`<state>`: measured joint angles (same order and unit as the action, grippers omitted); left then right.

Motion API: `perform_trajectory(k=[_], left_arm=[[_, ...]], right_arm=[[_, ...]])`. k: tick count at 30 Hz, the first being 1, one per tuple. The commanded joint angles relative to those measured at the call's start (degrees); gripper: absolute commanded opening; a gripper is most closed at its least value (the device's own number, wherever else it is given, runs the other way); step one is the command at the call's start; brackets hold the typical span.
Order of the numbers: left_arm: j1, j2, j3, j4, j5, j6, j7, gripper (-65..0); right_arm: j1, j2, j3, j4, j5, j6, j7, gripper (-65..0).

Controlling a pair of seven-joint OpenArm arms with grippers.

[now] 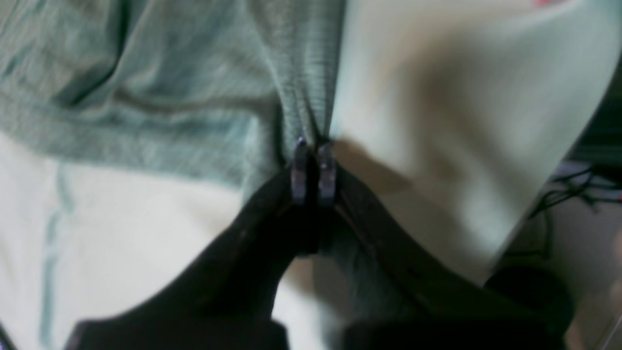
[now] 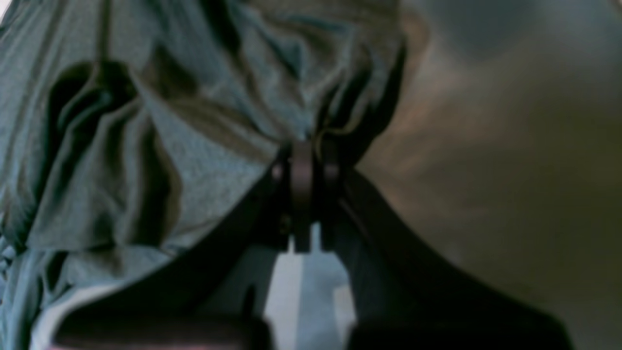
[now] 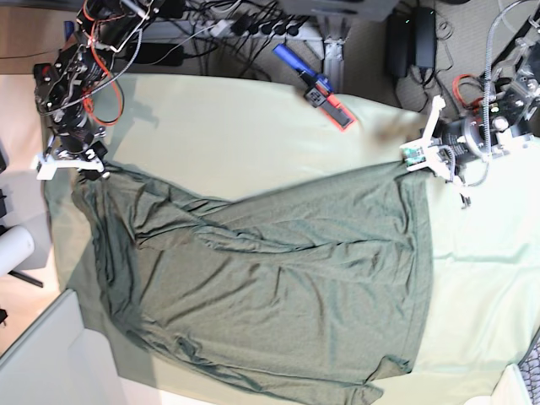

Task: Fold the T-shirt properly
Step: 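Lower the held shirt edge and spread it with both grippers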

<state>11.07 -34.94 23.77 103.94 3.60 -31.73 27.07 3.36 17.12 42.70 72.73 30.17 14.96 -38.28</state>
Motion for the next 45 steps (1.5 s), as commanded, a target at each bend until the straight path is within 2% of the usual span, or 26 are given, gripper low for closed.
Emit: perform_trajectory(k=[1,5,9,15,19,25,30,35,40,45], left_arm=[[-0.6,-1.3,-1.4,1.4,0.0,-1.2,-0.7,-65.0],[-0.6,-4.0,-2.8,2.1,-2.3,-3.8,-0.7,-65.0],[-0.6,-6.0,-2.9,4.4,-2.7,-3.7,-0.7,-65.0],[-0.8,-6.2,-7.3,5.9,-2.8,-3.7,-4.9,-65.0],[-3.7,-6.2,-8.4,5.5,-2.8,-3.8,-5.5,-65.0],[-12.9,-4.7,-8.4,-4.2,-4.7,-8.3,-9.8,-65.0],[-20.3,-3.1,-8.3,-13.2,-5.9,-8.3,-12.9,-65.0],[-25.4,-2.8,-7.2,-17.7,-6.8,-8.3,-13.6,-65.0],[-29.3,-2.4,-4.9,-23.3,-6.3,-8.3,-17.0,-65.0],[-32.4,-0.2,-3.7,-29.9,-3.3,-8.3,-21.0,-65.0]], right_arm=[[0.6,2.2,0.2,0.8,0.5,0.3,0.6,-65.0],[-0.4,4.9,0.3,0.8,3.4,0.9,-0.7,-65.0],[-0.5,6.0,0.6,0.8,4.9,1.8,-2.6,-65.0],[0.2,6.5,0.5,0.8,6.3,1.8,-2.4,-65.0],[2.0,6.6,0.6,0.8,6.1,1.8,-2.3,-65.0],[5.6,6.5,-0.7,0.7,4.7,1.8,-2.3,-65.0],[8.5,6.5,-6.0,0.3,2.7,1.8,-2.1,-65.0],[11.6,6.5,-11.0,-0.4,-1.3,1.8,-1.8,-65.0],[13.5,6.6,-11.9,-2.7,-3.2,1.8,-0.9,-65.0],[13.5,6.5,-11.9,-5.7,-4.3,1.9,2.4,-65.0]])
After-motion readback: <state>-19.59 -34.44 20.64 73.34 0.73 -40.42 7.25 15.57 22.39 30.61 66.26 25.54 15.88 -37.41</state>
